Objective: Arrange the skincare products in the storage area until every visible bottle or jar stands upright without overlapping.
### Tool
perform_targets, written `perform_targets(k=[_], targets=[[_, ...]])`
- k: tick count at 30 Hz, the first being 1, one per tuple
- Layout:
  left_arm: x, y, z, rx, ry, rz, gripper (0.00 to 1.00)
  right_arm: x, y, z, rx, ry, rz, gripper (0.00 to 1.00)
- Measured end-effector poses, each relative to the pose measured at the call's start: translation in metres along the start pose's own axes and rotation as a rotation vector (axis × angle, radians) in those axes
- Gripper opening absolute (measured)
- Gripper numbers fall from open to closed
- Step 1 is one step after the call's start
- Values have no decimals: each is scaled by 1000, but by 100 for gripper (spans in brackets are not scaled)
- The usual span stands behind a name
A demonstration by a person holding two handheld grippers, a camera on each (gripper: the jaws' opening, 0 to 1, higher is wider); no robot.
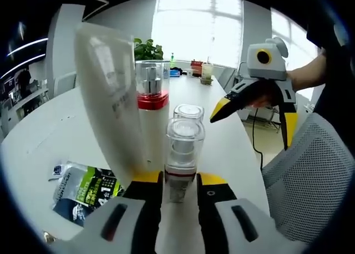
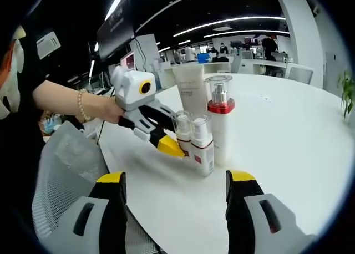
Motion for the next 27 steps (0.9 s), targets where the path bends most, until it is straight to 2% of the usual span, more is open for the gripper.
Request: perform_targets(k=[7, 16, 22, 27], targets=[[-3, -10, 4, 0, -25, -12, 25, 5, -4, 5, -14, -10, -11, 72], [-8, -24, -8, 19, -53, -14, 31, 7, -9, 15, -37, -16, -20, 73], [-11, -37, -13, 49, -76, -34, 38, 12, -10, 22, -48, -22, -35, 74], [-11, -55, -15, 104, -99, -53, 50, 15, -11, 28, -65, -14, -51, 74]])
Point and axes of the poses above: the point that each gripper's makers call its tool centre point, and the gripper's own axes: y roughly forward along the fingers, z roughly to its left, x roughly out of its top, the point moved 2 cm from there along -y, roughly backward along the fingers, and after that the axes turned 5 degrees about -y, right-handed, at the moved point
